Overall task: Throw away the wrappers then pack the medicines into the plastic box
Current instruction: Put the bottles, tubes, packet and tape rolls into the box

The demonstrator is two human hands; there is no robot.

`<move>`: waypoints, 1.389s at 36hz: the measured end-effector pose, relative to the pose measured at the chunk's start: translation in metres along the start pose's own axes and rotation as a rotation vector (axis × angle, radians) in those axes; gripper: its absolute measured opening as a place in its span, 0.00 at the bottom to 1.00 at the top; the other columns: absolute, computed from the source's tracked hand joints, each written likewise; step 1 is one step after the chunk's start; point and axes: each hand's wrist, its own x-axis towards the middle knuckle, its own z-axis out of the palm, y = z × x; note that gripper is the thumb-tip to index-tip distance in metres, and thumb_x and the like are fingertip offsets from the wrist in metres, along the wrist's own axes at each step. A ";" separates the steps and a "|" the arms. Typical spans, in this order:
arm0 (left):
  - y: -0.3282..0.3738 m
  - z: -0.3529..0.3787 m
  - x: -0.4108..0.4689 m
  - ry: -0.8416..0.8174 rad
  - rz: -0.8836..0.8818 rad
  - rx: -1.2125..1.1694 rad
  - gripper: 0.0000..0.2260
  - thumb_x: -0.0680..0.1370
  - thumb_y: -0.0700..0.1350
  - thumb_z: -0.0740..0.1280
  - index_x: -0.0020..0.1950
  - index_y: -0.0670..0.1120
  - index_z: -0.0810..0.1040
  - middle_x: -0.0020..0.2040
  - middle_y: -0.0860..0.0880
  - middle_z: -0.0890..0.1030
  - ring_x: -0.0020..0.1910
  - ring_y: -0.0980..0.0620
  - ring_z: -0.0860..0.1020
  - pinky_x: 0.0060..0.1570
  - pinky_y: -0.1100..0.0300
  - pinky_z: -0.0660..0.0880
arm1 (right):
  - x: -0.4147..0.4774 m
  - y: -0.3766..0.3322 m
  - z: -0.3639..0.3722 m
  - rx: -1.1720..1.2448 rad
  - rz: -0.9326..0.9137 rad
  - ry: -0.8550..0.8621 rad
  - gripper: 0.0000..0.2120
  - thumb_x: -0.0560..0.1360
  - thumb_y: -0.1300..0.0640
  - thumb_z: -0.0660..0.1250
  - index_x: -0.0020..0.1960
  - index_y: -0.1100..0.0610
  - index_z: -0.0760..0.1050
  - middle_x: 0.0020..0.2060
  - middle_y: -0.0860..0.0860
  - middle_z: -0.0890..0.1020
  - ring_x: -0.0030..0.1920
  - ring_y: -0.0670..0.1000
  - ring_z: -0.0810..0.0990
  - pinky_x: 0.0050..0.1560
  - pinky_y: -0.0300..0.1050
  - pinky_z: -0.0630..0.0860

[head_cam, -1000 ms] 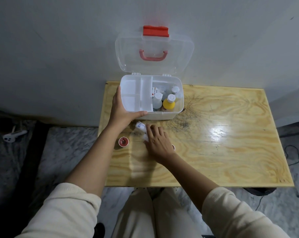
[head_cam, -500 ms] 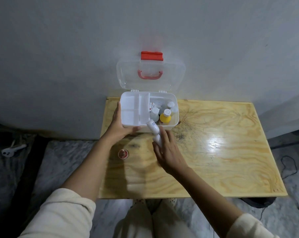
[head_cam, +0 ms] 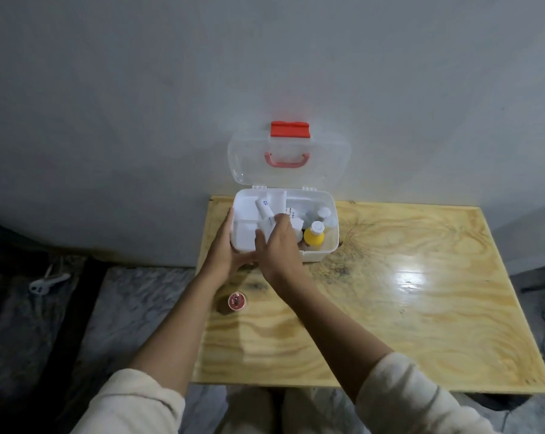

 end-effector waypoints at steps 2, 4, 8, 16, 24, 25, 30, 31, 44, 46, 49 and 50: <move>0.001 -0.004 -0.001 0.003 -0.011 -0.030 0.40 0.68 0.44 0.77 0.76 0.48 0.60 0.64 0.52 0.74 0.57 0.59 0.75 0.49 0.69 0.76 | 0.000 -0.002 0.004 -0.059 0.001 0.045 0.09 0.77 0.57 0.58 0.53 0.60 0.63 0.50 0.59 0.74 0.50 0.58 0.71 0.51 0.54 0.71; 0.007 -0.006 -0.002 0.010 -0.056 -0.080 0.41 0.65 0.52 0.77 0.74 0.51 0.64 0.66 0.50 0.74 0.63 0.52 0.74 0.60 0.54 0.76 | 0.001 -0.005 0.008 -0.107 0.012 0.090 0.08 0.77 0.58 0.58 0.52 0.61 0.63 0.49 0.60 0.74 0.50 0.58 0.70 0.50 0.54 0.71; 0.004 -0.011 -0.001 -0.028 0.026 0.051 0.39 0.68 0.43 0.77 0.74 0.52 0.61 0.67 0.52 0.72 0.65 0.51 0.71 0.61 0.57 0.73 | 0.006 -0.010 0.017 -0.130 0.045 0.187 0.06 0.76 0.59 0.58 0.50 0.62 0.64 0.47 0.61 0.74 0.48 0.59 0.70 0.49 0.55 0.71; 0.002 -0.014 0.004 -0.052 0.081 -0.001 0.43 0.60 0.53 0.78 0.71 0.53 0.64 0.63 0.55 0.74 0.63 0.53 0.73 0.60 0.57 0.73 | 0.016 -0.010 0.029 -0.190 0.074 0.256 0.07 0.77 0.60 0.58 0.51 0.64 0.65 0.51 0.62 0.72 0.51 0.60 0.69 0.53 0.55 0.70; -0.011 -0.017 0.012 -0.064 0.124 -0.021 0.38 0.67 0.36 0.77 0.67 0.59 0.61 0.59 0.68 0.70 0.55 0.75 0.72 0.56 0.69 0.72 | 0.026 -0.006 0.033 -0.318 0.100 0.283 0.08 0.77 0.61 0.58 0.54 0.65 0.66 0.53 0.63 0.72 0.52 0.62 0.69 0.56 0.56 0.68; -0.011 -0.017 0.013 -0.066 0.131 -0.030 0.38 0.67 0.34 0.76 0.67 0.57 0.61 0.58 0.68 0.70 0.54 0.76 0.72 0.53 0.73 0.71 | 0.027 -0.005 0.032 -0.321 0.095 0.290 0.09 0.77 0.62 0.58 0.54 0.65 0.66 0.53 0.63 0.72 0.52 0.62 0.69 0.56 0.56 0.68; -0.010 -0.018 0.016 -0.052 0.155 0.002 0.40 0.68 0.35 0.76 0.74 0.48 0.60 0.57 0.69 0.69 0.54 0.74 0.70 0.48 0.79 0.69 | 0.029 0.003 0.025 -0.262 0.043 0.247 0.08 0.75 0.61 0.61 0.52 0.64 0.67 0.50 0.61 0.73 0.50 0.59 0.69 0.52 0.54 0.68; -0.010 -0.019 0.016 -0.053 0.160 0.007 0.40 0.68 0.36 0.76 0.75 0.48 0.61 0.58 0.69 0.69 0.54 0.74 0.70 0.48 0.78 0.69 | 0.028 0.005 0.024 -0.245 0.026 0.220 0.08 0.75 0.61 0.62 0.52 0.63 0.68 0.50 0.61 0.73 0.50 0.59 0.69 0.51 0.54 0.68; -0.010 -0.019 0.017 -0.051 0.175 0.064 0.41 0.67 0.39 0.78 0.75 0.51 0.61 0.58 0.65 0.70 0.55 0.68 0.71 0.45 0.81 0.67 | 0.031 0.015 0.005 -0.311 -0.093 -0.055 0.16 0.73 0.55 0.68 0.60 0.58 0.76 0.59 0.55 0.74 0.60 0.55 0.69 0.56 0.49 0.71; -0.011 -0.018 0.016 -0.051 0.160 0.068 0.41 0.66 0.42 0.78 0.74 0.52 0.61 0.61 0.63 0.72 0.58 0.63 0.73 0.51 0.76 0.71 | 0.032 0.014 0.001 -0.330 -0.111 -0.061 0.17 0.73 0.55 0.68 0.61 0.57 0.75 0.59 0.55 0.74 0.60 0.55 0.69 0.56 0.51 0.72; -0.010 -0.017 0.014 -0.063 0.144 0.070 0.45 0.64 0.49 0.79 0.76 0.50 0.60 0.68 0.53 0.71 0.67 0.51 0.70 0.64 0.53 0.73 | 0.033 0.013 -0.004 -0.313 -0.145 -0.042 0.17 0.73 0.57 0.69 0.61 0.58 0.75 0.58 0.56 0.76 0.59 0.56 0.72 0.55 0.52 0.74; -0.010 -0.017 0.014 -0.060 0.145 0.079 0.45 0.64 0.49 0.79 0.76 0.50 0.60 0.68 0.54 0.71 0.67 0.51 0.70 0.64 0.53 0.72 | 0.032 0.013 -0.005 -0.314 -0.163 -0.048 0.16 0.72 0.58 0.69 0.59 0.59 0.76 0.57 0.56 0.77 0.57 0.56 0.74 0.54 0.53 0.76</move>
